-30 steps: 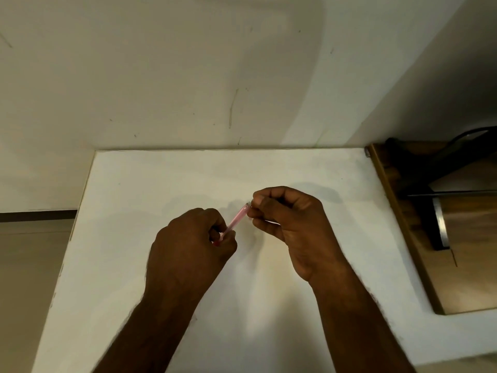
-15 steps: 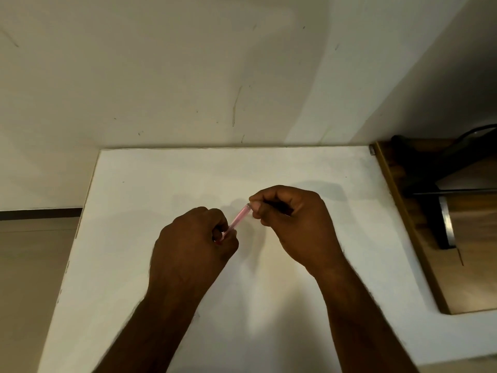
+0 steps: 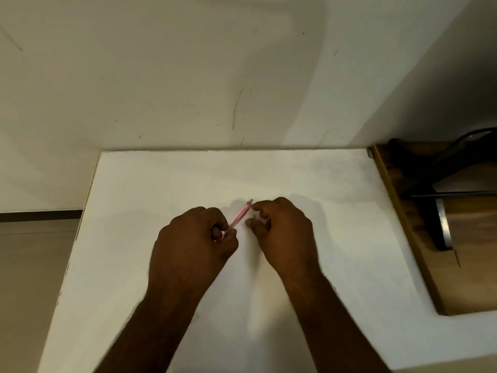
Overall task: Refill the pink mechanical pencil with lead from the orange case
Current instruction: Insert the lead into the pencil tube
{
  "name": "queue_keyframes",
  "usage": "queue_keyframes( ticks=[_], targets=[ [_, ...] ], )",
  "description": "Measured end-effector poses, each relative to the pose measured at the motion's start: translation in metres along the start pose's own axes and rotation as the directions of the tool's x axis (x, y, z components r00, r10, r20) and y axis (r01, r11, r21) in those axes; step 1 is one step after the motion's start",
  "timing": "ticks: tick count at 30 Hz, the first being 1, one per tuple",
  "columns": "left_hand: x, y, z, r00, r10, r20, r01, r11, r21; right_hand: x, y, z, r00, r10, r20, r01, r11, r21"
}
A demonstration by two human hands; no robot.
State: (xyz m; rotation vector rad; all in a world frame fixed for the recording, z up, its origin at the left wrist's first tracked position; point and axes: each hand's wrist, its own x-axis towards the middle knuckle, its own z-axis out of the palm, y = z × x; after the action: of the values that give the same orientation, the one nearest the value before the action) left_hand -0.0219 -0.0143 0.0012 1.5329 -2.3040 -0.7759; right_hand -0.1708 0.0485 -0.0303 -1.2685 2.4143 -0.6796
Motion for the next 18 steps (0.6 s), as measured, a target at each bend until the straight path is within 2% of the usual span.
queue_keyframes(
  ticks=[3, 5, 6, 7, 8, 10, 11, 13, 18],
  targets=[
    [0.0, 0.0, 0.0, 1.0, 0.002, 0.0, -0.002, 1.0, 0.0, 0.001, -0.001, 0.003, 1.0, -0.018, -0.006, 0.017, 0.995, -0.1],
    [0.0, 0.0, 0.0, 1.0, -0.002, -0.001, 0.002, 1.0, 0.0, 0.002, 0.0, -0.002, 0.998, 0.033, -0.054, -0.031, 0.999, 0.034],
    [0.0, 0.0, 0.0, 1.0, -0.003, -0.001, 0.003, 1.0, -0.002, 0.004, 0.001, -0.006, 0.993, 0.09, -0.078, -0.073, 0.977, 0.202],
    [-0.001, 0.0, 0.0, 1.0, -0.002, -0.001, 0.002, 1.0, -0.006, 0.006, 0.0, -0.011, 0.986, 0.153, -0.069, -0.111, 0.903, 0.415],
    [-0.001, 0.0, 0.0, 1.0, 0.001, -0.001, -0.001, 1.0, -0.007, 0.006, -0.001, -0.017, 0.98, 0.198, -0.03, -0.139, 0.776, 0.615],
    [-0.001, 0.001, -0.001, 1.0, 0.005, 0.003, -0.005, 1.0, 0.001, 0.005, -0.003, -0.029, 0.98, 0.193, 0.039, -0.141, 0.545, 0.827],
    [-0.001, 0.001, -0.001, 1.0, 0.005, 0.004, -0.005, 1.0, 0.005, 0.005, -0.004, -0.034, 0.984, 0.17, 0.052, -0.131, 0.496, 0.859],
    [0.0, 0.001, -0.001, 1.0, 0.008, 0.002, -0.008, 1.0, 0.002, 0.003, -0.006, -0.039, 0.99, 0.133, 0.055, -0.112, 0.47, 0.876],
    [0.0, 0.0, -0.001, 1.0, 0.007, -0.007, -0.007, 1.0, 0.011, 0.002, -0.009, -0.036, 0.995, 0.093, 0.04, -0.082, 0.514, 0.854]
  ],
)
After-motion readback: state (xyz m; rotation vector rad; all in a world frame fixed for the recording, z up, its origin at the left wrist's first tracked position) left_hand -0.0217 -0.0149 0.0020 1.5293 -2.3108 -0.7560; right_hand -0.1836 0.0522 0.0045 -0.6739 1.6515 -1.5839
